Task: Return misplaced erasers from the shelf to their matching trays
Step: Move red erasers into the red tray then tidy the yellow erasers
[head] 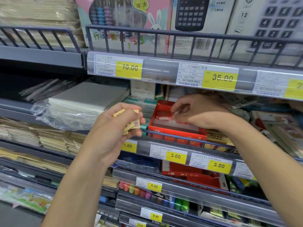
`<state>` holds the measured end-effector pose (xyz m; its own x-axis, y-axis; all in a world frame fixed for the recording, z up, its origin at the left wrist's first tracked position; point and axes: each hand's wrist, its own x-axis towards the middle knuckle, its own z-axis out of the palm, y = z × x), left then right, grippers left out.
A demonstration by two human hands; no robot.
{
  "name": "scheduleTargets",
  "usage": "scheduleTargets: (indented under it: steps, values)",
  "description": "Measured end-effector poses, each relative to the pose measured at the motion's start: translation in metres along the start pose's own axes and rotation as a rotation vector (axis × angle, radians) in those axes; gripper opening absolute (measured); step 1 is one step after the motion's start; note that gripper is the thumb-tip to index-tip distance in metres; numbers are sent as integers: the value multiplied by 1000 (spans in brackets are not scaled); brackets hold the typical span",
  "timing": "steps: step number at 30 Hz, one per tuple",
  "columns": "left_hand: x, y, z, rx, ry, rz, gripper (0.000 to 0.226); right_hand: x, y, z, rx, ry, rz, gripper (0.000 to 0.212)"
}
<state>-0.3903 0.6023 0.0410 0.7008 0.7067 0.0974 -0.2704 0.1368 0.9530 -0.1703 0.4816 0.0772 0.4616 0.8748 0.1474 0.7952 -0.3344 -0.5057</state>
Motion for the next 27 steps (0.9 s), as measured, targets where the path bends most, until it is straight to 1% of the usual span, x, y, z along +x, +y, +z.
scheduleTargets:
  steps: [4,9,14,17,19,20,22,23,25,27]
  values:
    - [-2,-1,2,19,-3,-12,14,5,-6,9,-74,-21,-45,18]
    - [-6,0,2,43,-41,-23,13,13,-5,20,-185,-36,-56,15]
    - [-7,0,6,65,-36,-33,15,17,-5,25,-249,-83,-75,13]
    - [-7,-1,9,76,-35,-24,20,12,-6,19,-277,-52,-117,20]
    - [-8,-2,10,67,-47,-14,19,4,-10,15,-164,15,-153,22]
    - [-8,-2,11,55,-53,-13,19,-4,-12,13,-37,25,-174,23]
    - [-9,-3,13,30,-63,-21,23,-21,-17,10,284,-44,-251,27]
    - [-9,-3,15,26,-72,-26,26,-30,-19,10,392,-84,-304,31]
    - [-10,-4,19,25,-104,-27,30,-43,-25,12,476,-141,-405,39]
    - [-11,-3,24,25,-133,-27,34,-48,-30,16,514,-155,-447,43]
